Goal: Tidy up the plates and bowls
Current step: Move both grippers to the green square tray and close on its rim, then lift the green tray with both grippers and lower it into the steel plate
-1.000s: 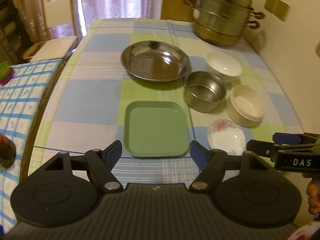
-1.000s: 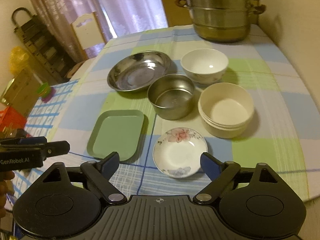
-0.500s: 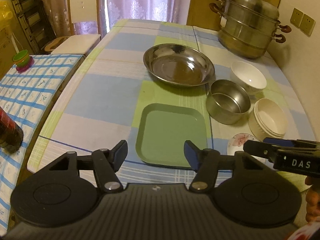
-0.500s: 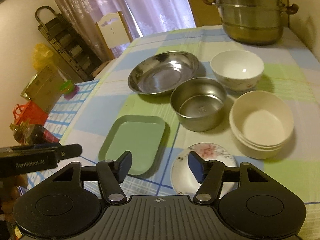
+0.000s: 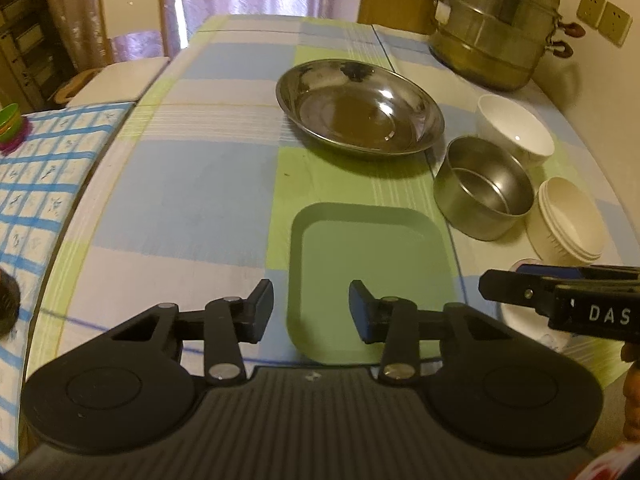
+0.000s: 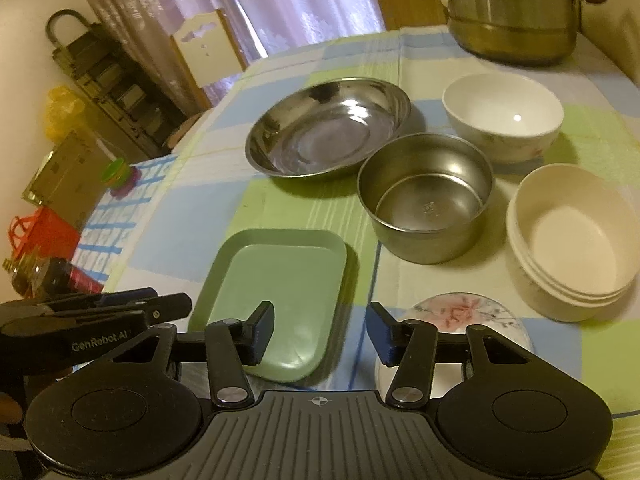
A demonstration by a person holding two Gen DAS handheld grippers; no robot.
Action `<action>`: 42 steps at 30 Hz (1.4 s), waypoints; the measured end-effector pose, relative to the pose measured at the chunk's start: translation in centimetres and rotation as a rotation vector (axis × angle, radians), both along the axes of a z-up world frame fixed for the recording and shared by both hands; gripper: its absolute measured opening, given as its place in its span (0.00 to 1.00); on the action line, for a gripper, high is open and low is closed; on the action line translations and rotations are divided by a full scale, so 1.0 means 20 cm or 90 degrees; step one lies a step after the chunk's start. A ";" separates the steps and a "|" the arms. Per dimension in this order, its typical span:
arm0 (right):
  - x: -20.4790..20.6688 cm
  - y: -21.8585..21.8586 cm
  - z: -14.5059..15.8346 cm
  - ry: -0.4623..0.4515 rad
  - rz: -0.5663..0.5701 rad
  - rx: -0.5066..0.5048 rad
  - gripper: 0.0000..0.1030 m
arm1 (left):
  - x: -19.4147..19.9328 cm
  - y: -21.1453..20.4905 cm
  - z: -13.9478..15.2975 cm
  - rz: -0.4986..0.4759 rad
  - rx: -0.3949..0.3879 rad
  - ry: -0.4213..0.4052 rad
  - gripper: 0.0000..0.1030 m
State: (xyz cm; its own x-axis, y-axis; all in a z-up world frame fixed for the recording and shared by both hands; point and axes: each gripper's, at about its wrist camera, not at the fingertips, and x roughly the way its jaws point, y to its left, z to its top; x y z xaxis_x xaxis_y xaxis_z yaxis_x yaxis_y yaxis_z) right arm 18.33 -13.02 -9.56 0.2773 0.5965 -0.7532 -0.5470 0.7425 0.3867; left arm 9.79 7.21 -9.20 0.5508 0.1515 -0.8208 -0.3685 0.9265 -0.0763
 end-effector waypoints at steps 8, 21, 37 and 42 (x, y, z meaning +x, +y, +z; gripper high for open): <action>0.05 0.15 -0.11 0.018 -0.024 -0.057 0.38 | 0.10 0.10 -0.12 -0.053 -0.020 0.039 0.24; 0.09 0.23 -0.20 0.045 -0.036 -0.092 0.17 | 0.16 0.18 -0.19 -0.079 -0.046 0.064 0.14; 0.10 0.24 -0.14 0.032 -0.019 -0.075 0.03 | 0.14 0.20 -0.12 -0.062 -0.028 0.049 0.06; 0.13 0.27 -0.06 0.020 -0.014 -0.054 0.03 | 0.17 0.25 -0.02 -0.052 -0.020 0.021 0.06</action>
